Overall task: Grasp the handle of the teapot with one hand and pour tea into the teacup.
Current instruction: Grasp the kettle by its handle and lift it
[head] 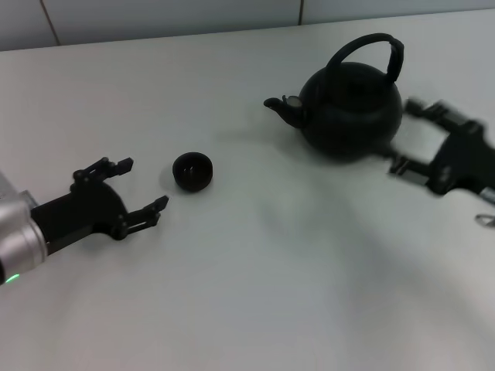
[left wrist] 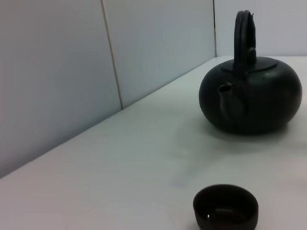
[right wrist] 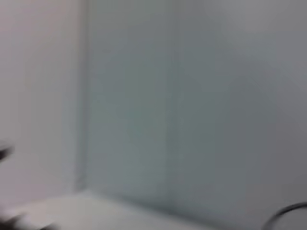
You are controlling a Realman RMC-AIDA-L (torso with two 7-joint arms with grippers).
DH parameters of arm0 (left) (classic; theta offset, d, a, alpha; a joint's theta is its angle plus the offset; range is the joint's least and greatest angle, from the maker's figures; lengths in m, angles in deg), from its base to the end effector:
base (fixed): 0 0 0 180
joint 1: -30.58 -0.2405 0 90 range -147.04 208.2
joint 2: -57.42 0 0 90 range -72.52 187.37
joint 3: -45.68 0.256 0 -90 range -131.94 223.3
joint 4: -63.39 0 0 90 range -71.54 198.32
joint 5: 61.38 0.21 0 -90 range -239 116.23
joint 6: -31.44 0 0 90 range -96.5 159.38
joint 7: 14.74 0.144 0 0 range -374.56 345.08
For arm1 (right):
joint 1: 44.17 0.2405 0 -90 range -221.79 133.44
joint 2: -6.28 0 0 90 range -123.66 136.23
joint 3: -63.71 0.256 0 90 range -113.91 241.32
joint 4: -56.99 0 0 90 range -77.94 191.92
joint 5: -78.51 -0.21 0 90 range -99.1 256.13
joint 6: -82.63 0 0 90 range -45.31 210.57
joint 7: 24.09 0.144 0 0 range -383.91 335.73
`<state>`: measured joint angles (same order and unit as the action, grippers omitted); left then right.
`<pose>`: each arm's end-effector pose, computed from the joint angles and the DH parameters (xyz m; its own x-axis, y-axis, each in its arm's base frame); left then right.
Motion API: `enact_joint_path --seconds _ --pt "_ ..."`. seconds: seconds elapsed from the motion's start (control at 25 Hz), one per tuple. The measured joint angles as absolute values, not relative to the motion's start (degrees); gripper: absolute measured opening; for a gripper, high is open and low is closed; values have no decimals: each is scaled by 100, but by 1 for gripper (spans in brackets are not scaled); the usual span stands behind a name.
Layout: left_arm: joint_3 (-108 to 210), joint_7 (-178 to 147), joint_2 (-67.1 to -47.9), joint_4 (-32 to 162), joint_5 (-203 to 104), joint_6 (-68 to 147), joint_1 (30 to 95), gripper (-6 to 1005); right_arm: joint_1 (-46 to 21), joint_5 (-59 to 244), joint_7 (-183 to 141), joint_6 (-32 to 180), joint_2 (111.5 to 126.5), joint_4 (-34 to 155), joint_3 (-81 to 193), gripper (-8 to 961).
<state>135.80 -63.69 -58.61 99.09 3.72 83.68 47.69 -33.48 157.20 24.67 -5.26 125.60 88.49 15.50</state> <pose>-0.2977 0.3142 -0.0590 0.9246 0.1234 0.3604 0.3071 -0.8010 -0.5138 0.3208 0.2599 0.0201 0.7012 -0.0027 -0.7130 -0.5087 -0.7025 -0.4976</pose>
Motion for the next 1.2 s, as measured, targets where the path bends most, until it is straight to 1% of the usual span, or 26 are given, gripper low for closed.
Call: enact_joint_path --seconds 0.16,0.44,0.92,1.2 --pt "13577 -6446 -5790 9915 399 8456 4699 844 -3329 14973 1850 -463 12564 8214 1996 818" --pt "13577 -6466 -5784 9996 462 8524 4622 844 -3089 14610 1444 -44 12560 7719 2747 818" --pt "13576 -6512 -5811 9993 547 8532 4649 844 -2268 14584 878 1229 12570 7228 2769 818" --pt "13577 -6512 -5824 9988 547 8529 4667 844 -1957 14573 661 1769 12568 7045 2793 819"
